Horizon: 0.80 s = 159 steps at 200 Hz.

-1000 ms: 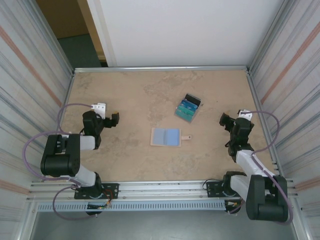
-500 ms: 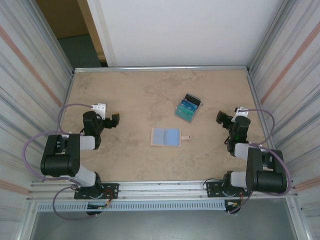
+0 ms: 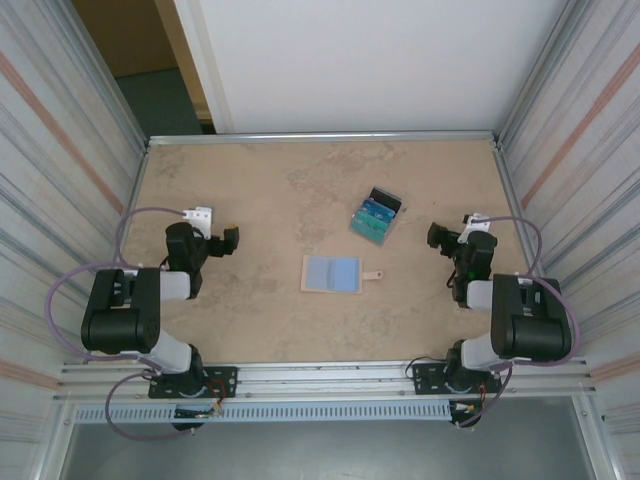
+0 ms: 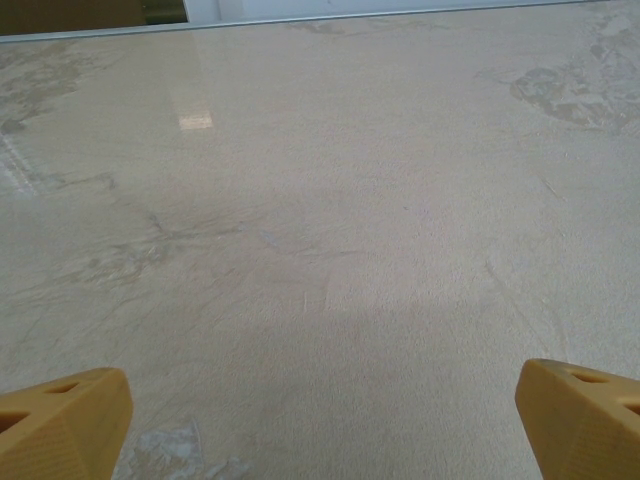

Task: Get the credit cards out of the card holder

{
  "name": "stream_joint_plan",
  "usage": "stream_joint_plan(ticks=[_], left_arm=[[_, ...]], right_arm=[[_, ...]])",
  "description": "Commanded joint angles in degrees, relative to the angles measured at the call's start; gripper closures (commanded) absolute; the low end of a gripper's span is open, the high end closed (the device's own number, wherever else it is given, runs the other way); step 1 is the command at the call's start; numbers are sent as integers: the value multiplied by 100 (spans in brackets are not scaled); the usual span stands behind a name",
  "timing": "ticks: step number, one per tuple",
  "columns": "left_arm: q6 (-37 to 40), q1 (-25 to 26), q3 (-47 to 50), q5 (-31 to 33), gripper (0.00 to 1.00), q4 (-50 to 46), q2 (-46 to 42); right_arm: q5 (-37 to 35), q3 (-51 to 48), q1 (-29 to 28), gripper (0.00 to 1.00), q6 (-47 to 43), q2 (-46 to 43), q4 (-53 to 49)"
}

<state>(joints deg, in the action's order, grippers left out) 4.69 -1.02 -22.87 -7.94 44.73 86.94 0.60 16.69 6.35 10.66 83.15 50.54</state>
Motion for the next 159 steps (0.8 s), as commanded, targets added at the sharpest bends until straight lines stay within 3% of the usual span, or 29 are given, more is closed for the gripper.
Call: stream_joint_plan(ticks=[1,10,22,55,85,101,119,140,159], left_arm=[[-8,30,-73,-57,1,57,-29],[-5,23,-75,-53,1,49,-34],[-11,39,-71,-57,1,53,-31],[-8,35,-69,-48,1,51,-36],[-4,36,-77,-49,1,45,-28],[-9,37,-77,-41,1,46,-31],[-4,32,-77,-42,1,46,-27],[-11,32,-77,-46,1,51,-29],[-5,40,-77,-48,1,53,-23]], right_arm=[[277,306,-55,1,-242,386,66],[420,408,-80,1,-330,652,272],[505,665,-183,1,-534,455,-555],[651,657,-188,1,-580,505,-446],[1518,521,-68,1,-775,526,-164],[1539,524,-55,1,-785,524,-176],[1451,527,-68,1,-771,517,-179],[552,663,-238,1,-614,507,-442],[217,692,-342,1,-612,508,-510]])
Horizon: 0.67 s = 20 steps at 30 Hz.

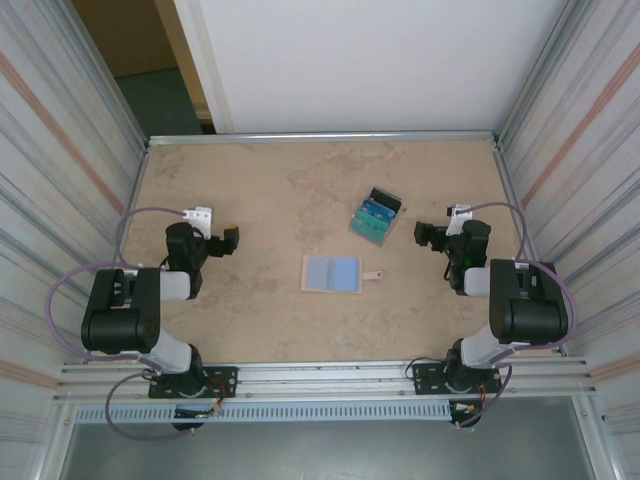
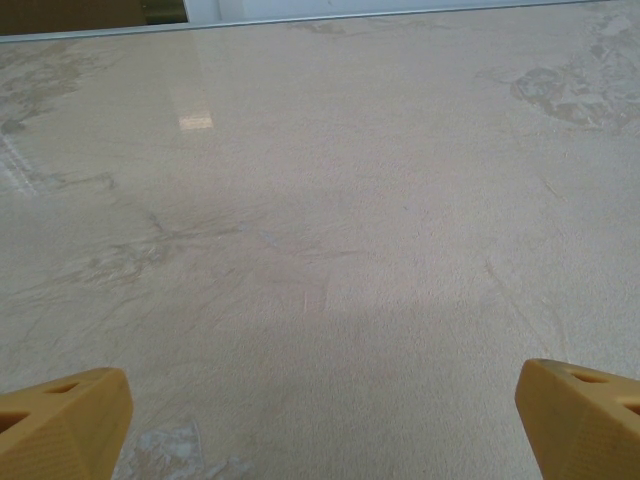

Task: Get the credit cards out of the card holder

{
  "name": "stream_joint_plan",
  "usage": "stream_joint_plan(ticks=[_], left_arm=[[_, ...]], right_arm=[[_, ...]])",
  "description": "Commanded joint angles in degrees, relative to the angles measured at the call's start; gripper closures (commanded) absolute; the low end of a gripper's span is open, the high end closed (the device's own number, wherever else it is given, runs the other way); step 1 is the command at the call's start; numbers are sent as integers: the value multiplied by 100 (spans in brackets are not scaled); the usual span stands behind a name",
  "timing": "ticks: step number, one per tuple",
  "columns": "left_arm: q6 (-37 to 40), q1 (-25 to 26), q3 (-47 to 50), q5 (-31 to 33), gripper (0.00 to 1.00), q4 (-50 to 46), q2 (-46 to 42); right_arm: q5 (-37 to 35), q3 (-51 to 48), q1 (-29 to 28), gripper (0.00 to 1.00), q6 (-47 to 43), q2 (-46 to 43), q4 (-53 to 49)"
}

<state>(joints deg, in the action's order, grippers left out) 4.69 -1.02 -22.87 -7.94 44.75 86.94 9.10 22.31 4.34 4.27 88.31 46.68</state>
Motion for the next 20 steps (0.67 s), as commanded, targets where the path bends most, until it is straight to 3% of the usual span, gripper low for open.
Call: stream_joint_plan(ticks=[1,20], left_arm=[[-4,36,-77,-49,1,46,-30],[-13,34,-77,-47,1,50,-33]], right_arm=[[-644,132,-142,1,19,-12,-124],[-649,142,-136,1,36,-4,-140]])
